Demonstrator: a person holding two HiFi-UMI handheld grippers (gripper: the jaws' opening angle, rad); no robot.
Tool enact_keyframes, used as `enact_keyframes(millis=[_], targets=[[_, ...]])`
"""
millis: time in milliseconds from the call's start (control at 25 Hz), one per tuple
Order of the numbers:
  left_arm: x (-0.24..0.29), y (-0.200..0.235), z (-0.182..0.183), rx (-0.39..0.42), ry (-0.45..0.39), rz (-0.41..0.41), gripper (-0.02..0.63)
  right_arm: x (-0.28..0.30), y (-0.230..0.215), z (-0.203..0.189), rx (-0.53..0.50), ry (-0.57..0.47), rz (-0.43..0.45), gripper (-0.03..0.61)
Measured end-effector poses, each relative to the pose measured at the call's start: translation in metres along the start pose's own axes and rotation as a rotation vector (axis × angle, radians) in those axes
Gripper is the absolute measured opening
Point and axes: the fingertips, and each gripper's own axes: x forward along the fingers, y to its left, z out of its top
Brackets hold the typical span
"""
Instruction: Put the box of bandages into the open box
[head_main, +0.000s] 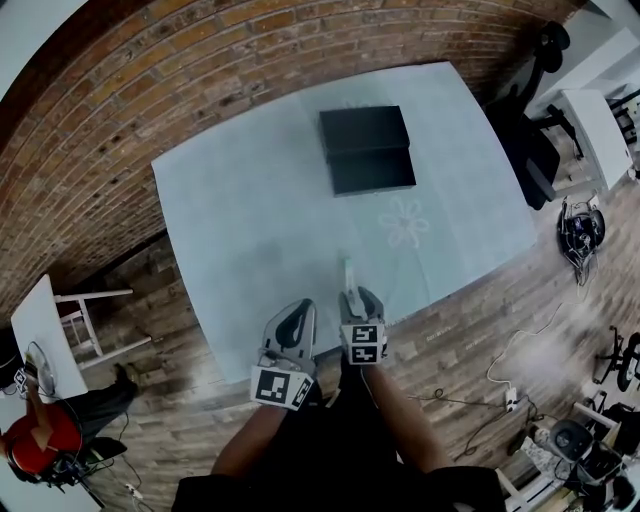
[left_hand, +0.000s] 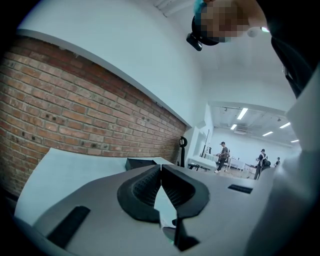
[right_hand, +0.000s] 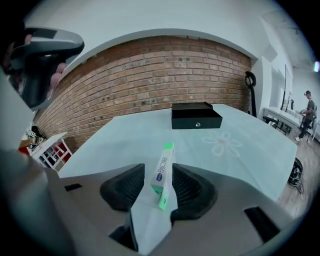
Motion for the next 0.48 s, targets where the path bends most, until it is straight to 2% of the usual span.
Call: enact_keyframes(millis=[280,400,480], targets=[[-0.002,-0.003,-0.003,-0.007,0.006,0.005,0.032,0.013,-0.003,-0.019,-0.005,0.062,-0.017,0.179],[-0.002,-0.003,-0.003,-0.008,0.005,-0.002,0.032,0.018,-0.005,-0.026,-0.017,0.080,-0.029,0.129],[-0.002,-0.003,-0.004,-0.009,0.006,-0.008,0.032,0.018,-0.005,-0.030,-0.017,0.093,-0.034,0.124]])
